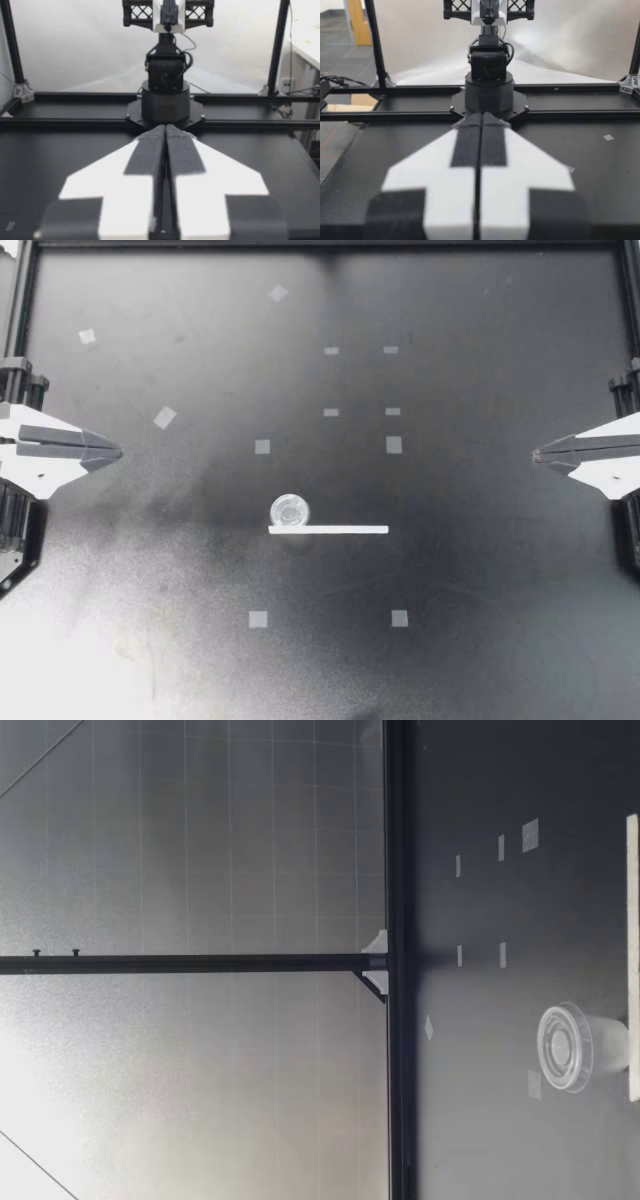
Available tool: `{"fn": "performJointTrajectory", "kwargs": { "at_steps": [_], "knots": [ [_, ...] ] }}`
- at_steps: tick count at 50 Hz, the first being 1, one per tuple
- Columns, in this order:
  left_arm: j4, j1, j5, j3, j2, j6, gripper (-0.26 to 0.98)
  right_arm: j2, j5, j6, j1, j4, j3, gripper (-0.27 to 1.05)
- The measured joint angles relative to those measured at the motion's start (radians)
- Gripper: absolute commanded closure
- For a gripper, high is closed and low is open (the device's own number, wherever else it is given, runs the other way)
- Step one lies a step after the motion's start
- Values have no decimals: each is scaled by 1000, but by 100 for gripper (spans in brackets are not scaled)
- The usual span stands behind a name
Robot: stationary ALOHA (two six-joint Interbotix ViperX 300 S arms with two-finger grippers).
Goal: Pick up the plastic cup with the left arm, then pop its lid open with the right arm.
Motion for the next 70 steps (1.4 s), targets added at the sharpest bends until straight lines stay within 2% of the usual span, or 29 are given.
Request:
{"fn": "performJointTrajectory", "kwargs": {
  "at_steps": [3,6,13,17,23,28,41,51,61,70],
  "knots": [
    [2,5,-3,12,-15,29,72,-3,2,0,-2,2,2,84],
    [0,12,-3,26,-35,32,78,-8,11,5,-2,2,5,89],
    [-9,17,14,25,-38,38,78,-21,84,14,-2,6,-31,89],
    [-26,29,86,-21,-35,38,78,-18,186,12,-17,8,-103,89],
    [-31,52,264,-118,5,49,78,29,353,17,-67,6,-216,89],
    [-31,52,308,-150,61,48,78,112,419,21,-81,8,-279,89],
    [-31,52,207,-158,259,40,78,402,417,89,-83,12,-360,89],
    [-32,52,58,-103,360,17,78,598,342,121,-83,11,-396,89],
    [-32,54,21,-78,437,-23,77,784,319,124,-81,12,-451,89],
    [-32,54,18,-80,517,-37,67,930,316,124,-80,12,-518,89]
  ]
}}
